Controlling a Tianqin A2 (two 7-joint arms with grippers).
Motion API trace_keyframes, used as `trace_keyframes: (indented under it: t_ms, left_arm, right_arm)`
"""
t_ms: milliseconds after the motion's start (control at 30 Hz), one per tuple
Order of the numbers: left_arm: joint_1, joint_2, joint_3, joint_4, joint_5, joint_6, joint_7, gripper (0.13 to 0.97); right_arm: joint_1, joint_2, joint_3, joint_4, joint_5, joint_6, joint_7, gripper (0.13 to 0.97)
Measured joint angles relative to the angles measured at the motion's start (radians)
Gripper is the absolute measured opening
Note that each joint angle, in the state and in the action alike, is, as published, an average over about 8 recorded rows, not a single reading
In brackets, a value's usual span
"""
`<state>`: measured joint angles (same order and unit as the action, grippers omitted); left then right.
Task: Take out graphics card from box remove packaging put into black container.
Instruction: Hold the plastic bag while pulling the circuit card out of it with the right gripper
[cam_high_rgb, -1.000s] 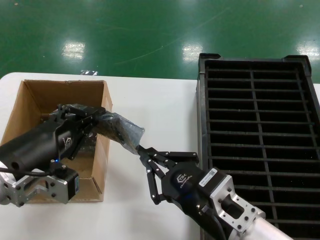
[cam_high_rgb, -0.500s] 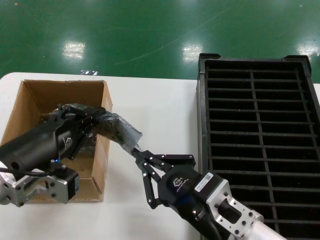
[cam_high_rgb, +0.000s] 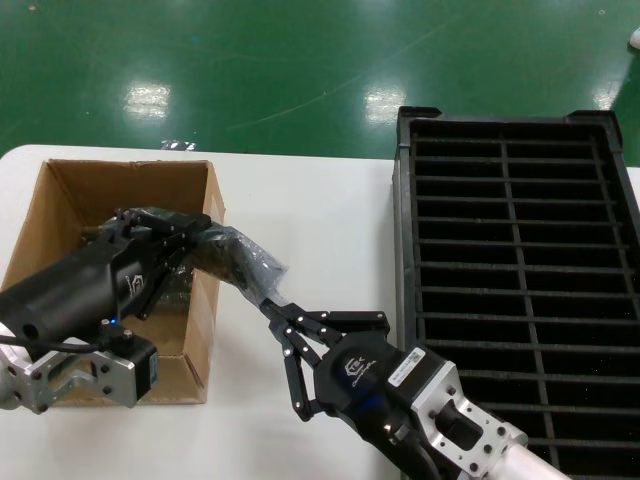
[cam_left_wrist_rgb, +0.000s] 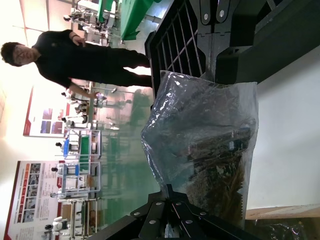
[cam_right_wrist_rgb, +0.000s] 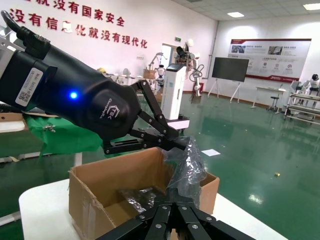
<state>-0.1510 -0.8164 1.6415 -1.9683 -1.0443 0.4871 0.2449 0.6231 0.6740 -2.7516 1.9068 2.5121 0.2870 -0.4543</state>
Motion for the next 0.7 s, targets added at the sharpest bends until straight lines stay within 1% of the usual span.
trace_keyframes:
  t_ms: [433,700]
  left_arm:
    - [0.0,0.0,0.0,0.0,0.0,0.0,0.0,0.139]
    - [0.0,0.0,0.0,0.0,0.0,0.0,0.0,0.139]
  right_arm:
    - [-0.005,0.001,0.003,0.008,0.019,0.001,-0.013,0.13]
    - [-0.005,-0.015,0.037,-0.05,-0.01,-0.027,0.021,0.13]
